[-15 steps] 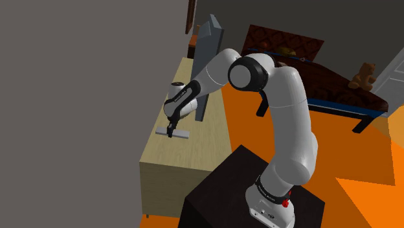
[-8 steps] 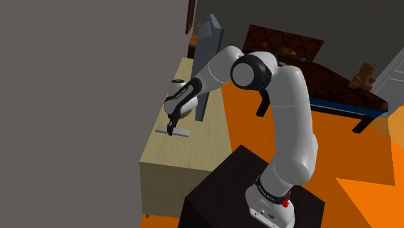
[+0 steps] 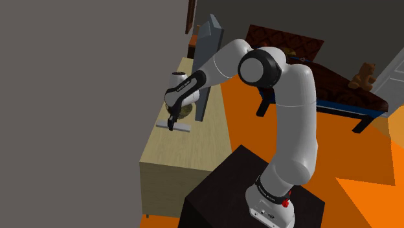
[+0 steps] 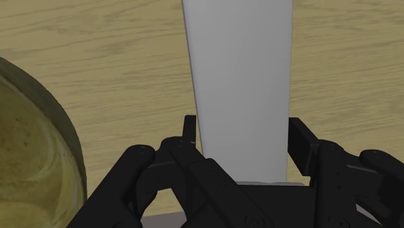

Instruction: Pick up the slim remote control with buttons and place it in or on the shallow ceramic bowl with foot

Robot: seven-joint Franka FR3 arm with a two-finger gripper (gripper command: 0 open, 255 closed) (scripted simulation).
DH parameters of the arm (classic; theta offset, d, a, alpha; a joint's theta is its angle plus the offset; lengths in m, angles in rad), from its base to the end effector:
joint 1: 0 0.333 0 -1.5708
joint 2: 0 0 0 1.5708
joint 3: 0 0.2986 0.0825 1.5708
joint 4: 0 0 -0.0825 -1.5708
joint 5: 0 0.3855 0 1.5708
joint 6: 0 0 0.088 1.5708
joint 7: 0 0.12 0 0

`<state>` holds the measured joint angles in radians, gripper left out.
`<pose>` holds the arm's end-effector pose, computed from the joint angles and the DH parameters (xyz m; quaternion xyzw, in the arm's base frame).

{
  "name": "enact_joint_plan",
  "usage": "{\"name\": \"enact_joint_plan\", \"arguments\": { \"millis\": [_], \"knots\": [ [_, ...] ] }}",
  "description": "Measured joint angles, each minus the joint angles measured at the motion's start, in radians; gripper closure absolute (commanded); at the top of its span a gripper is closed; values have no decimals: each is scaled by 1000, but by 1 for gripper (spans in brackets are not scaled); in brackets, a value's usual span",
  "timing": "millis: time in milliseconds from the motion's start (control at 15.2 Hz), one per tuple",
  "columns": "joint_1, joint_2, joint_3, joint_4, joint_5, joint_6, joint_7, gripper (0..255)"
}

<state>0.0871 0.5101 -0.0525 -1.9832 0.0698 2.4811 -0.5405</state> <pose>0.6026 0.0211 0.1752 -0.9655 -0.2601 0.0032 0.0095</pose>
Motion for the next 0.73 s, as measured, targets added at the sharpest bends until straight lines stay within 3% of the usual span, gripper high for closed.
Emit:
{"name": "enact_joint_plan", "arguments": {
  "millis": [726],
  "knots": [
    [5,-108,-7,4,-12,-112,10,255]
  ]
}}
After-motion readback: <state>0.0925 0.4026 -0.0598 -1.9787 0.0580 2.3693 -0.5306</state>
